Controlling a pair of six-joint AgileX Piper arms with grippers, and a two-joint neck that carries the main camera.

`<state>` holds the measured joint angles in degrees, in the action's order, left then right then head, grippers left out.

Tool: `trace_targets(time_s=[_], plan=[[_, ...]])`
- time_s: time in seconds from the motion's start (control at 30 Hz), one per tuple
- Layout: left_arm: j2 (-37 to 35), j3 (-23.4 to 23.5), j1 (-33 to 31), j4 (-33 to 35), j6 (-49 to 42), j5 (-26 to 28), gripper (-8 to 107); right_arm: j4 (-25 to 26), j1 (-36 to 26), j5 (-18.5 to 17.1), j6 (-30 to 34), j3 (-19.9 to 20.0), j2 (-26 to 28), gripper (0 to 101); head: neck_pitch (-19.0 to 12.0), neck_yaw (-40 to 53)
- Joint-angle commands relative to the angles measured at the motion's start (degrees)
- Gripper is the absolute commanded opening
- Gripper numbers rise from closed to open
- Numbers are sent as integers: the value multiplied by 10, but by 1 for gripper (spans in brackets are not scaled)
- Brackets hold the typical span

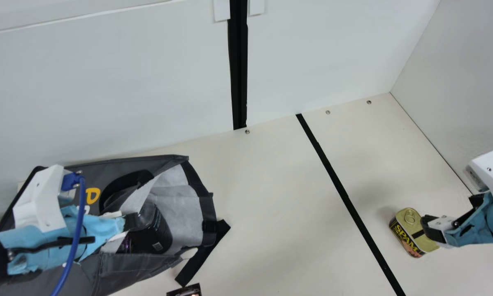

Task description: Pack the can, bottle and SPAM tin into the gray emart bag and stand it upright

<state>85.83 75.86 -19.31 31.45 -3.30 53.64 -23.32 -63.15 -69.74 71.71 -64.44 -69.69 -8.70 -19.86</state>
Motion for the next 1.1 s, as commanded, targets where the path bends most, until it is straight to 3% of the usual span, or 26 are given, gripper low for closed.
trace_targets(time_s=[0.0,0.57,1.07], plan=[[0,0,0,0,0,0,-8,-3,-4,-2,17,3,-7,95,-13,-1],[0,0,0,0,0,0,-8,-7,-39,-2,92,28,-60,95,-13,-1],[0,0,0,0,0,0,-8,2,-45,-2,111,37,-96,95,-13,-1]])
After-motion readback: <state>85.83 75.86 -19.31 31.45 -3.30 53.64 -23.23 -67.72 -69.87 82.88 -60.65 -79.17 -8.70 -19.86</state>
